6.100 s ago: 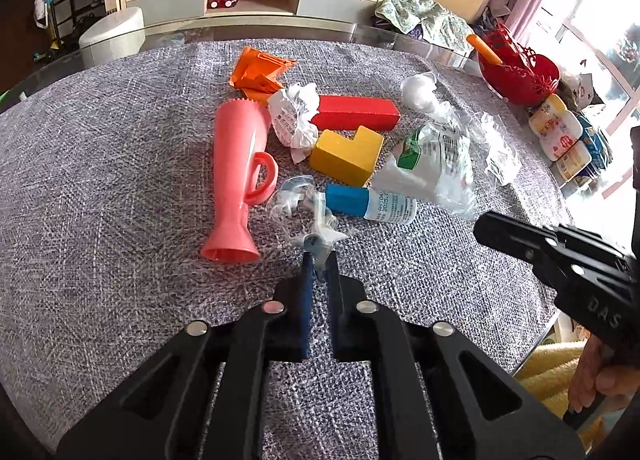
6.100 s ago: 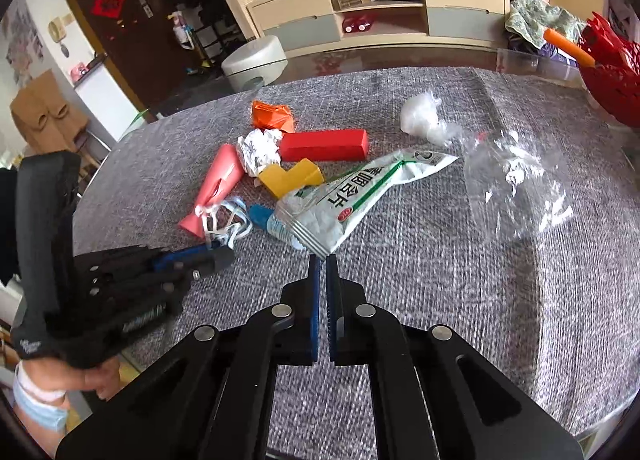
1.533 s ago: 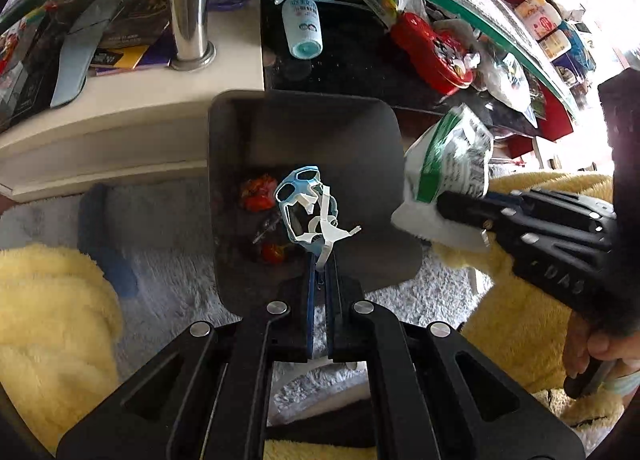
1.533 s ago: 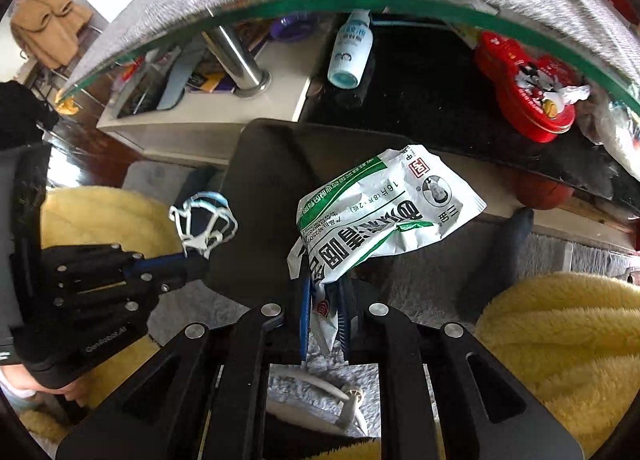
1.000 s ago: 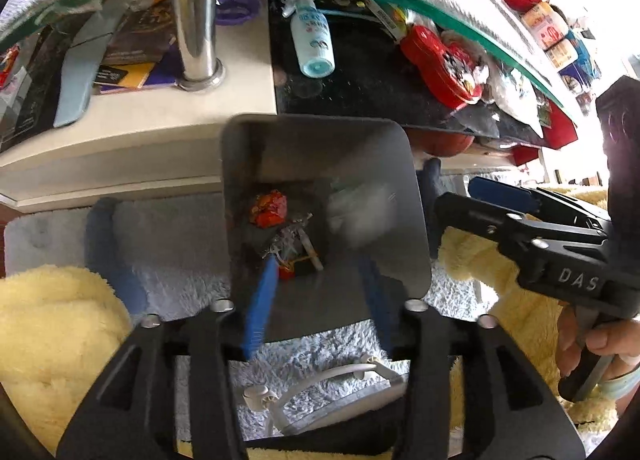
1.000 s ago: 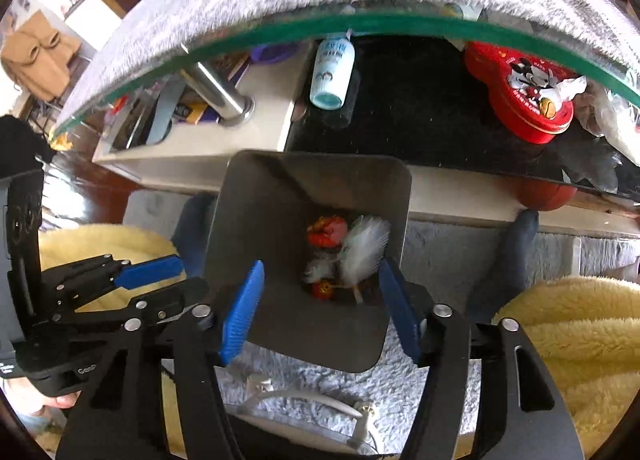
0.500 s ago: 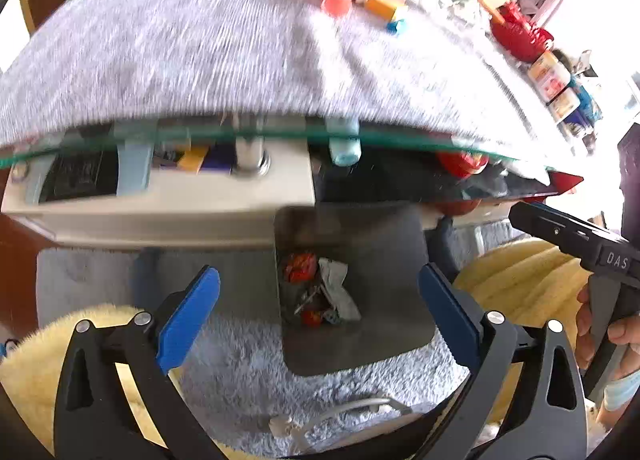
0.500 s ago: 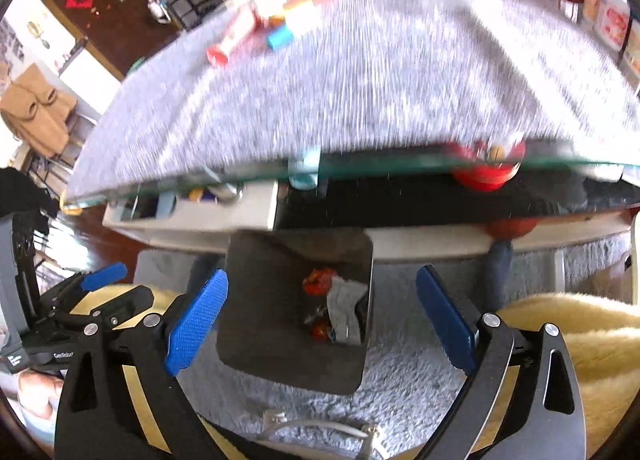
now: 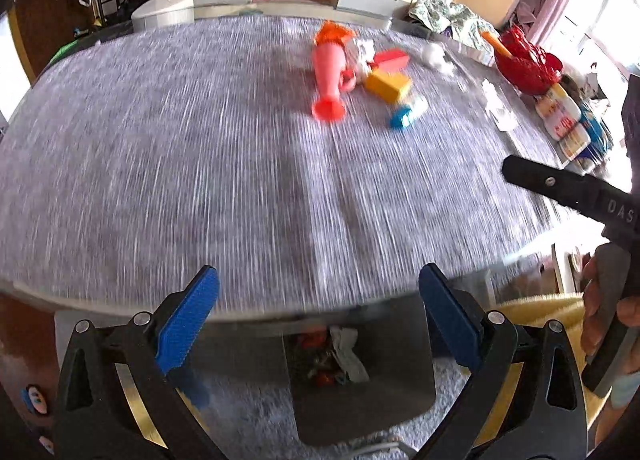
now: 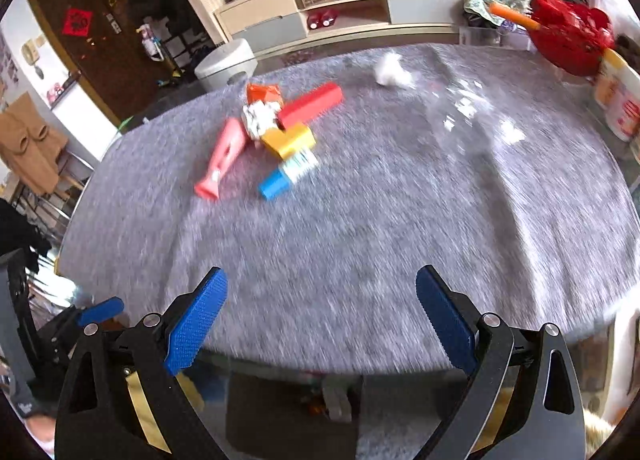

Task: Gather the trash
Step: 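Move both tools back over the table toward the remaining trash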

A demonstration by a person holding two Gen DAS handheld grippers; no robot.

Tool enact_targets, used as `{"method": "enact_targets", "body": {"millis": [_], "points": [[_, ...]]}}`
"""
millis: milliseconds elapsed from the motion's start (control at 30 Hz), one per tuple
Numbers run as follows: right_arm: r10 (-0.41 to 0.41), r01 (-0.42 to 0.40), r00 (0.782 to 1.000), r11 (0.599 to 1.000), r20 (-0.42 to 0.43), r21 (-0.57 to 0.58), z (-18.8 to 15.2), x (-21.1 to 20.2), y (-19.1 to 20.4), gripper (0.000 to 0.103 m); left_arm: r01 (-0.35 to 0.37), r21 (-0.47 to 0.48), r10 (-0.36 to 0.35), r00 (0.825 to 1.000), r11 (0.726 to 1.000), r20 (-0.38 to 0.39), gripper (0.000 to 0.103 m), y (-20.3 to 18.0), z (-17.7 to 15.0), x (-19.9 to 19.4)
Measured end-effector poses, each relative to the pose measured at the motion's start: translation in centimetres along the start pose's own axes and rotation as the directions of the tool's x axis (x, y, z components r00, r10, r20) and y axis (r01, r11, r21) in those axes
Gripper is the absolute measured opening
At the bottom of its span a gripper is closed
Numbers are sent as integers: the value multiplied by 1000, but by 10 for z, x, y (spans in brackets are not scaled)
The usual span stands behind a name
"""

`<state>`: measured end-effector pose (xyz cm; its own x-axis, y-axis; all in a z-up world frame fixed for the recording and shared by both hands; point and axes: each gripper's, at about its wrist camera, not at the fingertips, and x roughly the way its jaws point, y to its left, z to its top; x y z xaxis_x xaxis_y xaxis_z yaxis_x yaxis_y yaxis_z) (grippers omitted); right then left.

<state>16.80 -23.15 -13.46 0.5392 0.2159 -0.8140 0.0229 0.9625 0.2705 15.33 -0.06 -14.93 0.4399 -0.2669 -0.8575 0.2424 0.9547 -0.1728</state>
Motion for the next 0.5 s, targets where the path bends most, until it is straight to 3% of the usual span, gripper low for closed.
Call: {"method": "enact_targets", "body": {"millis": [267,400,500], "points": [[-19,19,1000,1000,-15,0,37,47,16,94,-21,11,21,1000,1000,-3,95,10,37,22],[-10,11,999,1000,-46,29,50,69,18,65,-21,3,21,1000,1000,8,95,19,51,26],[-20,23,998,999,-67,42,55,81,18,51,-21,0,21,1000,1000,13,95,22,59,29]]}}
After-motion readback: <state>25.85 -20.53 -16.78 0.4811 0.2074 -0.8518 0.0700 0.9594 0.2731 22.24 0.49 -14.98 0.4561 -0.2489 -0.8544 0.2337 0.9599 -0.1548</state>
